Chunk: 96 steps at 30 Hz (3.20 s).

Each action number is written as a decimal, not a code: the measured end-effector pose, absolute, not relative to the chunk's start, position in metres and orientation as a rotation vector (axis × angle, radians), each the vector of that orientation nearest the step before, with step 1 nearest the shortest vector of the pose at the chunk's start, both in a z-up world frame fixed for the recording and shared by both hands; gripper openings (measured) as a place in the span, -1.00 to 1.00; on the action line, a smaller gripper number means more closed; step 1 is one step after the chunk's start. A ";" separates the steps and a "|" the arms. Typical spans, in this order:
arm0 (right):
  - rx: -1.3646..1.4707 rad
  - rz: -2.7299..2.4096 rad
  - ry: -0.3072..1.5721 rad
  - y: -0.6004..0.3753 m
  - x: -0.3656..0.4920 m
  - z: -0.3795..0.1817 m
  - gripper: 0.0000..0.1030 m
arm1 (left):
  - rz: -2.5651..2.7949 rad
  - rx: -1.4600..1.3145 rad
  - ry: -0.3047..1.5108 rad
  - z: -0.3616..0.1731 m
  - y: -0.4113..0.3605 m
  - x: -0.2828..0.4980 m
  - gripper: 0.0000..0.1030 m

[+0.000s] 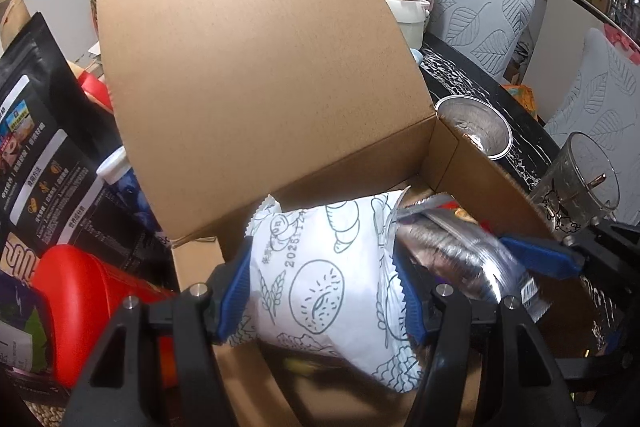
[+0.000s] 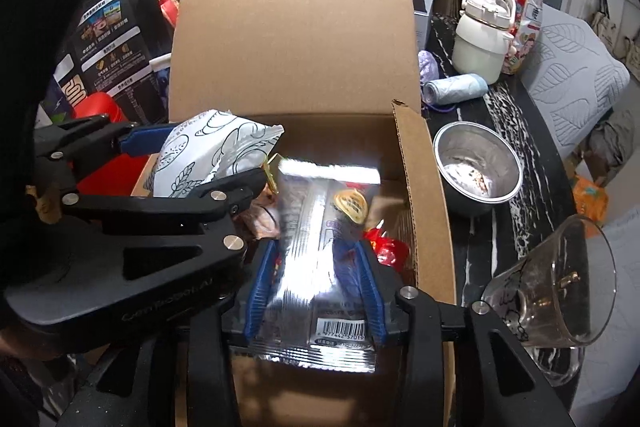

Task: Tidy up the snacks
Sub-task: 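Open the left tool to drop the white bag while the right tool releases the silver bag, then withdraw both open tools from the cardboard box back over the table, then lower the open left tool over the pink cone-shaped jelly pouch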

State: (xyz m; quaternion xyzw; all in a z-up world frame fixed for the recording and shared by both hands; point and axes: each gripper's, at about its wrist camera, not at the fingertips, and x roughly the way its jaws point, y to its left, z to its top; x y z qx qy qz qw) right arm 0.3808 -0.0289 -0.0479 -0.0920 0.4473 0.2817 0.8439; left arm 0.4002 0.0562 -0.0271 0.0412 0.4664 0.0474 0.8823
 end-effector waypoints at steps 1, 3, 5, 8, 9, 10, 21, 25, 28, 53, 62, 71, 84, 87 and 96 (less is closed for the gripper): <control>-0.199 0.585 0.941 -0.030 0.380 -0.046 -0.07 | 0.099 0.090 0.968 -0.026 0.055 0.400 0.22; -0.199 0.576 0.938 -0.032 0.378 -0.043 0.01 | 0.103 0.107 0.967 -0.024 0.053 0.398 0.23; -0.186 0.578 0.944 -0.035 0.376 -0.041 0.04 | 0.102 0.114 0.970 -0.022 0.051 0.396 0.24; -0.175 0.575 0.946 -0.041 0.370 -0.037 0.06 | 0.095 0.116 0.962 -0.018 0.047 0.390 0.24; -0.173 0.574 0.942 -0.043 0.367 -0.035 0.06 | 0.091 0.114 0.953 -0.015 0.046 0.387 0.24; -0.170 0.573 0.940 -0.044 0.365 -0.033 0.06 | 0.095 0.117 0.937 -0.011 0.044 0.383 0.24; -0.150 0.537 0.851 -0.065 0.331 0.011 0.10 | 0.105 0.102 0.819 0.043 0.042 0.343 0.24; -0.147 0.533 0.803 -0.068 0.315 0.032 0.10 | 0.108 0.096 0.772 0.066 0.042 0.324 0.24; -0.147 0.530 0.765 -0.071 0.301 0.047 0.10 | 0.101 0.097 0.745 0.081 0.040 0.310 0.24; -0.119 0.475 0.581 -0.131 0.168 0.107 0.37 | 0.051 0.129 0.576 0.137 0.018 0.164 0.67; -0.119 0.472 0.596 -0.141 0.125 0.084 0.40 | -0.004 0.143 0.576 0.122 0.011 0.116 0.67; -0.106 0.495 0.660 -0.145 0.089 0.040 0.40 | -0.043 0.150 0.646 0.078 0.008 0.079 0.67; -0.088 0.503 0.755 -0.147 0.058 -0.020 0.40 | -0.116 0.122 0.755 0.011 0.008 0.038 0.67; -0.083 0.512 0.784 -0.149 0.052 -0.035 0.40 | -0.154 0.115 0.796 -0.007 0.006 0.033 0.67; -0.051 0.520 0.858 -0.154 0.038 -0.072 0.40 | -0.214 0.103 0.907 -0.058 0.009 0.024 0.67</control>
